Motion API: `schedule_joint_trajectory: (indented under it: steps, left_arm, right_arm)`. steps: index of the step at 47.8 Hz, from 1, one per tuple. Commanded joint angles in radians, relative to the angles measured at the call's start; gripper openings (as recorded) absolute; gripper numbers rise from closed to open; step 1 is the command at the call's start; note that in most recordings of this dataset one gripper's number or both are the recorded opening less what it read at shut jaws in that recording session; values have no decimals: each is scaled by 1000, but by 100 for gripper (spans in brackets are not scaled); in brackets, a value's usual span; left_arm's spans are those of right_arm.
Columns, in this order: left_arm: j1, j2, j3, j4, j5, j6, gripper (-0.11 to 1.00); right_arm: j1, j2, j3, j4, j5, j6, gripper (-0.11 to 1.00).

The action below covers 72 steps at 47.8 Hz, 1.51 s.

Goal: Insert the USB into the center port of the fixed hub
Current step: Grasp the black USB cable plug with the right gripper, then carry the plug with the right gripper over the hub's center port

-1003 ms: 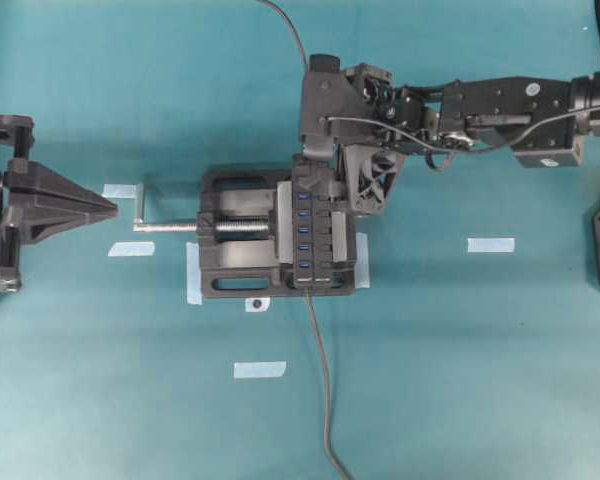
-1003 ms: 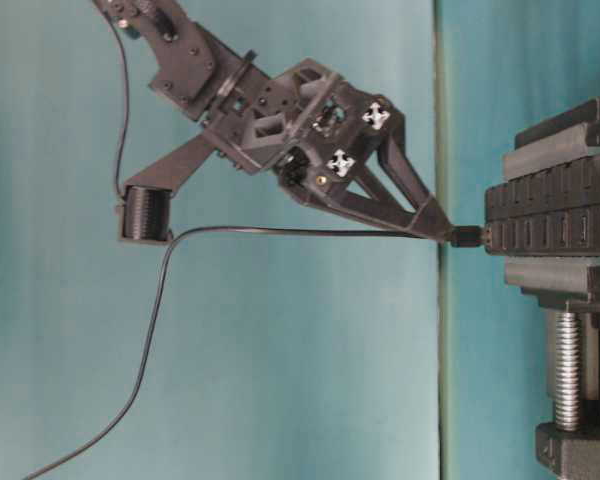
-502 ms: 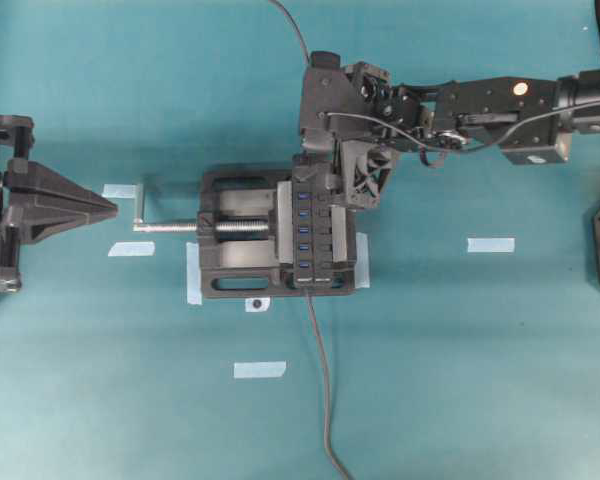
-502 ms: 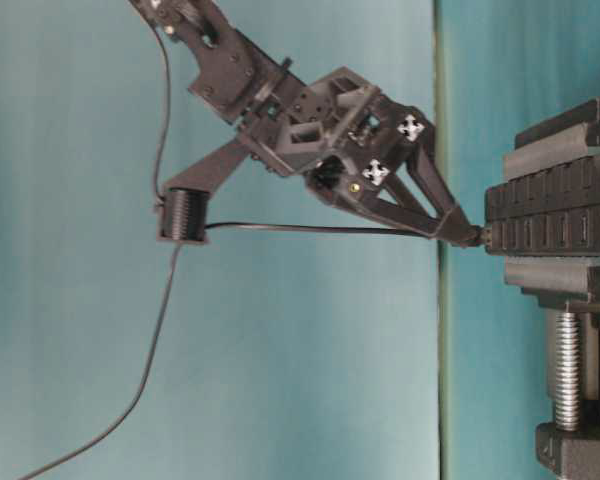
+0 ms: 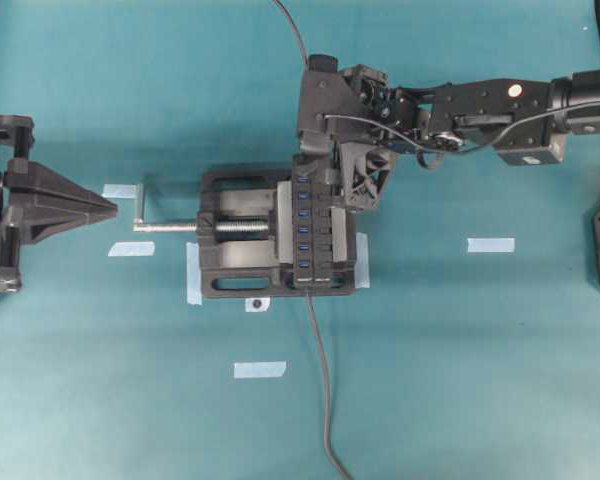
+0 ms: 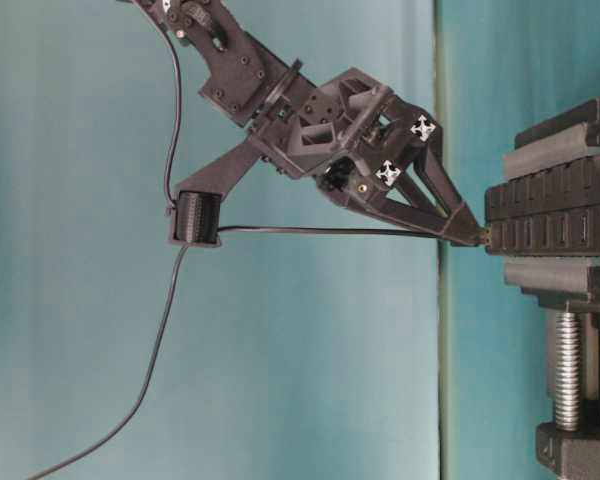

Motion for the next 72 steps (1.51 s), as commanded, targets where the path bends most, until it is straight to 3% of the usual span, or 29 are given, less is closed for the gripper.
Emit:
schedule_joint_trajectory:
  steps: [1,15,22,44,72]
  left_arm:
    - [2,3,-18,2,-3,0,0]
    - [2,3,-17,2,-3,-2,0]
    - [2,3,-18,2,-3,-2,0]
    - [2,2,-18,3,-3,-5,0]
    - [0,2,-18,3,-3,-5,0]
  right_arm:
    - [11,-15,-21,-2,-11,-8,46]
    - [18,-18,-21,6,-12,-3,19]
    - [21,-21,-21,8,-8,-3,12]
    - [21,-52,-32,8,8,-2,10]
    - [40,-156,-71,31,163,32,10]
